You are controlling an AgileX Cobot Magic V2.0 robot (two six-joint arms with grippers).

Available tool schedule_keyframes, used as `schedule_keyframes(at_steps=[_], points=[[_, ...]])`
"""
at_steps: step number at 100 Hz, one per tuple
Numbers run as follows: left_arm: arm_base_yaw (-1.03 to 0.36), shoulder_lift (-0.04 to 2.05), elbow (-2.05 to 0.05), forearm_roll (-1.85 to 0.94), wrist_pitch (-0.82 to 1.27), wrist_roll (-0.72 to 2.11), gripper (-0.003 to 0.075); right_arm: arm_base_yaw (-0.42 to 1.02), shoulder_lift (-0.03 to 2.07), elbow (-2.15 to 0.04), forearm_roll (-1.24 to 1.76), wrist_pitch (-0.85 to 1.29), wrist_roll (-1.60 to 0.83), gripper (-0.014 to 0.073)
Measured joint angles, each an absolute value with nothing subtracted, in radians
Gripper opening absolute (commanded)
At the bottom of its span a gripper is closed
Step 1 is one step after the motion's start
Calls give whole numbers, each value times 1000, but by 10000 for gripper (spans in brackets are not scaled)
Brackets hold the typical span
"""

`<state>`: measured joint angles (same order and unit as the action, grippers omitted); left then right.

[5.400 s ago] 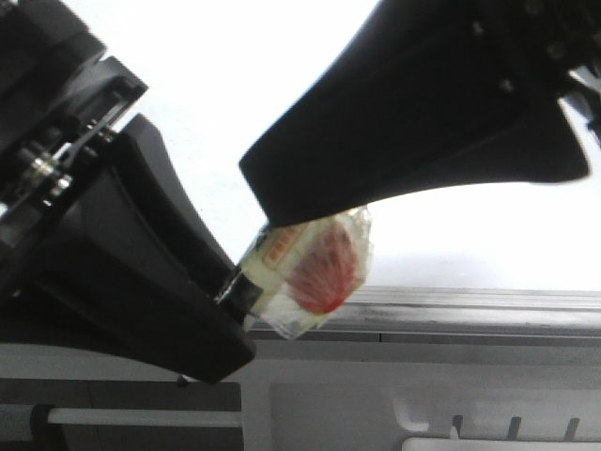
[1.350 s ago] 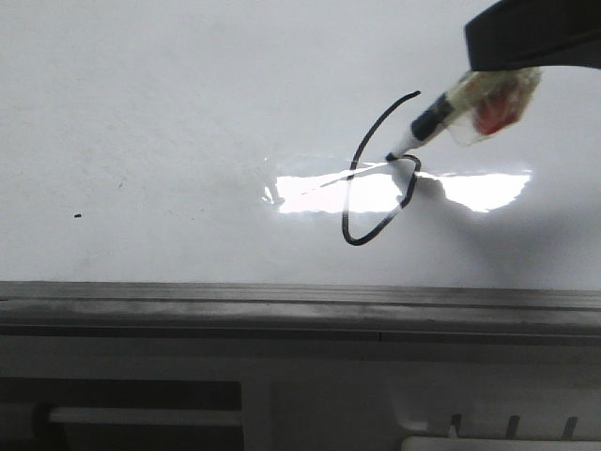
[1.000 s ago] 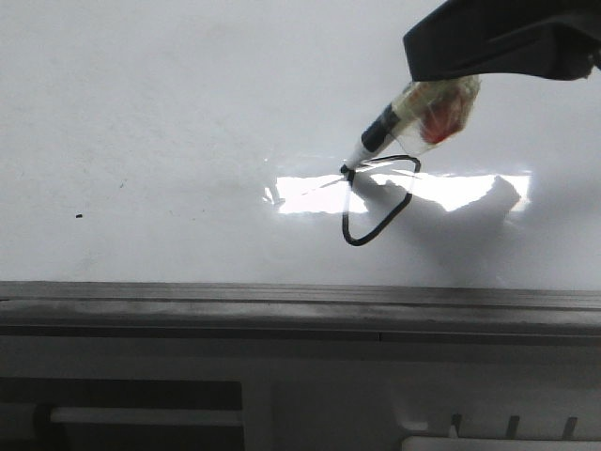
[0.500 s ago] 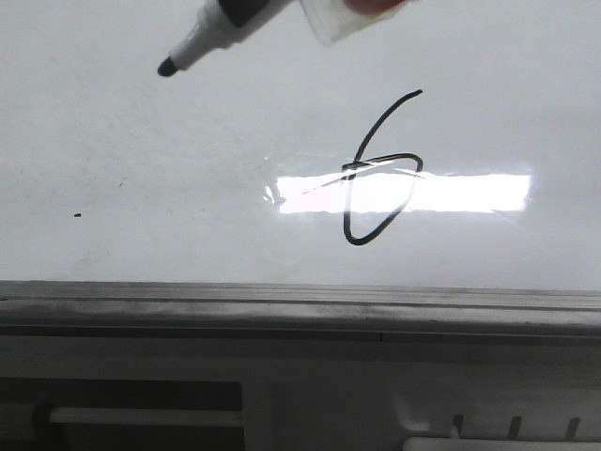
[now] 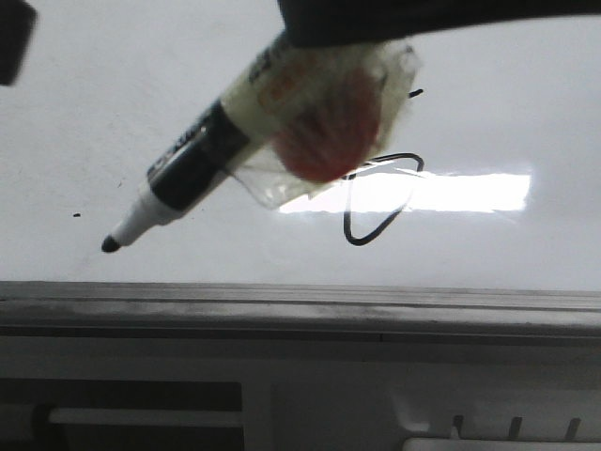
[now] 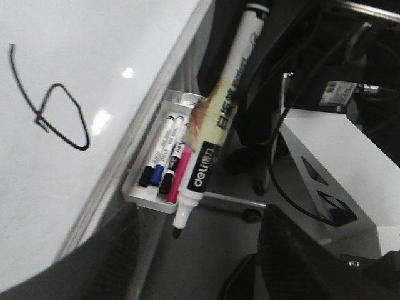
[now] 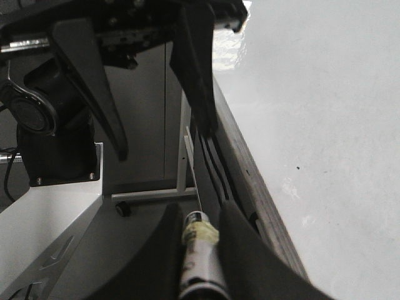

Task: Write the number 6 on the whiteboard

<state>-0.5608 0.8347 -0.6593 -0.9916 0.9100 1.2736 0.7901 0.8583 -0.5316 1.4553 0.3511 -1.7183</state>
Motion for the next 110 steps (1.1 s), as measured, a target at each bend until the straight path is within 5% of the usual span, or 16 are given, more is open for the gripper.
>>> schedule_keyframes(at_steps=[29,67,110], points=[[-688,1074,-720,-990,868,1291,398,790,859,-538,1433,359,-1720,-64],[-697,1130,-728,-1018,804,1304,392,790,859,-538,1429,392,-1720,-64],[-700,1179,-728,-1089,819,1306,184,788,861,-538,1417,386,-1725,-64]])
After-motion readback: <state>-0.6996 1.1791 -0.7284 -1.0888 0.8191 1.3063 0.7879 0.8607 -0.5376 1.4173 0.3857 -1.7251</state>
